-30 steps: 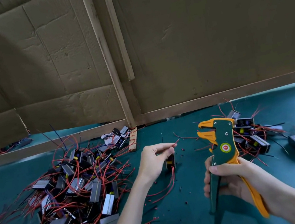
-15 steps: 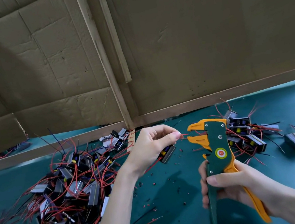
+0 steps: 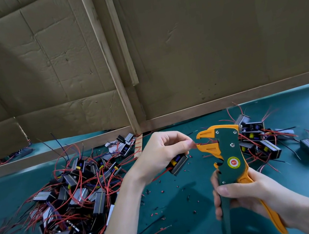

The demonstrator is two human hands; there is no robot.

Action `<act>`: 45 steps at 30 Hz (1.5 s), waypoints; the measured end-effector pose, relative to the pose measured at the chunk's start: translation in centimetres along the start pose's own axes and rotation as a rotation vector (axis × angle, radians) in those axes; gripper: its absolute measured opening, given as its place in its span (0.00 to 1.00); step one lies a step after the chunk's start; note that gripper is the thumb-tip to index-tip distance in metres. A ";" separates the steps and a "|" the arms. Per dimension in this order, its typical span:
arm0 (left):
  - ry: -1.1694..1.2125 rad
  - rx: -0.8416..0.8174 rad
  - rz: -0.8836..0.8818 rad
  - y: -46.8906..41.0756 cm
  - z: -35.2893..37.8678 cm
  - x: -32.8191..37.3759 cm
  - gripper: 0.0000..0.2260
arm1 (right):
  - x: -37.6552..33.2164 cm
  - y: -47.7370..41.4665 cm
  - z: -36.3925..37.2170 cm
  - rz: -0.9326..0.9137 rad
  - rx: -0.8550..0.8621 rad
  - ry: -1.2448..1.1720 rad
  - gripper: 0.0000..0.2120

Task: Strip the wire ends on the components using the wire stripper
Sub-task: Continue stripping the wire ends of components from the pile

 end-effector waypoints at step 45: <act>-0.577 0.329 0.094 -4.6 5.9 0.7 0.19 | 2.3 -0.9 -1.5 0.375 0.283 -0.359 0.14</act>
Point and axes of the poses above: each hand's wrist, its own y-axis away from the middle knuckle, its own z-axis out of the palm, x = y × z, the point moved 3 cm from there along -y, towards the middle knuckle, and after that the axes turned 2 degrees about x, right-handed, at the moved point
